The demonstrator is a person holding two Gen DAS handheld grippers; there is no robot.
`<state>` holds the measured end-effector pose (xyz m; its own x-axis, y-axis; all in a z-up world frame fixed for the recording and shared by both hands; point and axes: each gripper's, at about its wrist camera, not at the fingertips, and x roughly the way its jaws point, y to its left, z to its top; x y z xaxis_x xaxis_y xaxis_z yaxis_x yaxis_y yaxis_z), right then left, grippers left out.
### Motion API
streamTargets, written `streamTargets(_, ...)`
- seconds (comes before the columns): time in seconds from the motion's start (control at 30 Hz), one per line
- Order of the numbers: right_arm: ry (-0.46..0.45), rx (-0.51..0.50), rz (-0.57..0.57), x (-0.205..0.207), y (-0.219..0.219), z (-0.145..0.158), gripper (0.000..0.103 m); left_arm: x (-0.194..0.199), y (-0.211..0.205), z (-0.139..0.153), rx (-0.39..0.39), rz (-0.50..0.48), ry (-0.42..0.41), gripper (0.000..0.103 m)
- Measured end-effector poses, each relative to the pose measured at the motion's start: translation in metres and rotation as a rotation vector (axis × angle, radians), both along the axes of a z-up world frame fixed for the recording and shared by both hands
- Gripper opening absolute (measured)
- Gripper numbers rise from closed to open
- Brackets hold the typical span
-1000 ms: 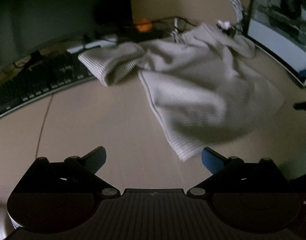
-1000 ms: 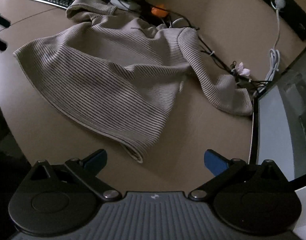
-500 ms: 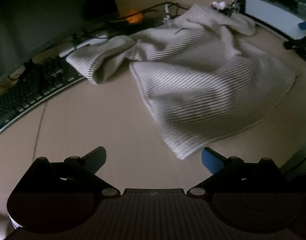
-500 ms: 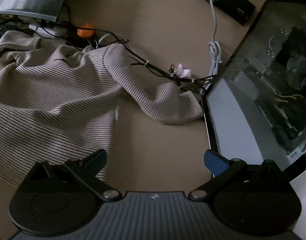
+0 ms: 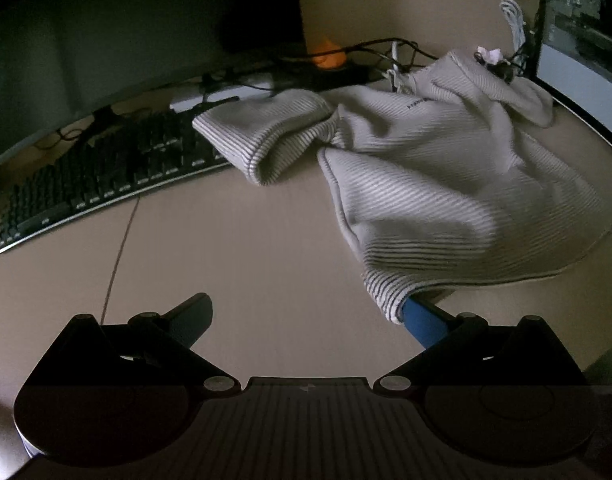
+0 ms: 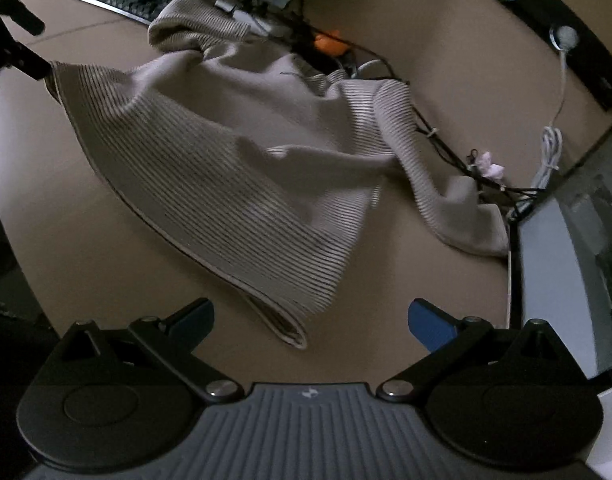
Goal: Fold clothes
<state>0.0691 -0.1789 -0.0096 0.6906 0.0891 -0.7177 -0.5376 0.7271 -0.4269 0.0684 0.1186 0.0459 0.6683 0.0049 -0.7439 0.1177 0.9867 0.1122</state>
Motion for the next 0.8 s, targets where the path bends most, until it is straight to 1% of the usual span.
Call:
streamTargets(0.03, -0.014, -0.006, -0.012, 0.003, 0.003, -0.002, 0.103, -0.003, 0.001, -0.001, 0.003, 0.001, 0.002, 0.103)
streamTargets(0.1, -0.062, -0.003, -0.07, 0.012, 0.005, -0.003, 0.103, -0.006, 0.003, -0.002, -0.002, 0.015, 0.008, 0.103)
streamTargets(0.2, -0.097, 0.092, -0.213, 0.033, -0.006, 0.009, 0.103, -0.009, 0.002, 0.0, -0.045, -0.031, 0.023, 0.103)
streamTargets(0.23, -0.104, 0.12, -0.248, 0.039, -0.01, 0.013, 0.103, -0.011, -0.001, 0.0, -0.057, -0.075, 0.038, 0.103)
streamTargets(0.3, -0.121, 0.144, -0.288, 0.046, -0.016, 0.017, 0.103, -0.015, -0.013, -0.003, -0.034, -0.161, 0.058, 0.103)
streamTargets(0.33, -0.126, 0.138, -0.294, 0.049, -0.018, 0.017, 0.103, -0.014, -0.018, -0.005, -0.006, -0.167, 0.057, 0.103)
streamTargets(0.37, -0.127, 0.13, -0.293, 0.05, -0.019, 0.016, 0.103, -0.013, -0.023, -0.007, 0.024, -0.168, 0.054, 0.103)
streamTargets(0.5, -0.123, 0.109, -0.26, 0.039, -0.021, 0.014, 0.103, 0.01, -0.022, -0.01, 0.078, -0.049, 0.045, 0.103)
streamTargets(0.57, -0.109, 0.117, -0.211, 0.026, -0.025, 0.016, 0.103, 0.02, -0.018, -0.009, 0.091, -0.012, 0.037, 0.103)
streamTargets(0.63, -0.075, 0.105, -0.133, 0.011, -0.028, 0.016, 0.103, 0.025, -0.016, -0.005, 0.104, -0.001, 0.021, 0.103)
streamTargets(0.67, -0.063, 0.083, -0.101, 0.005, -0.028, 0.014, 0.103, 0.028, -0.016, -0.003, 0.107, 0.002, 0.012, 0.103)
streamTargets(0.73, -0.063, 0.008, -0.069, -0.002, -0.027, 0.006, 0.103, 0.031, -0.016, 0.001, 0.103, 0.004, 0.006, 0.103)
streamTargets(0.8, -0.082, -0.028, -0.105, 0.001, -0.026, -0.002, 0.103, 0.034, -0.017, 0.002, 0.097, 0.002, 0.004, 0.103)
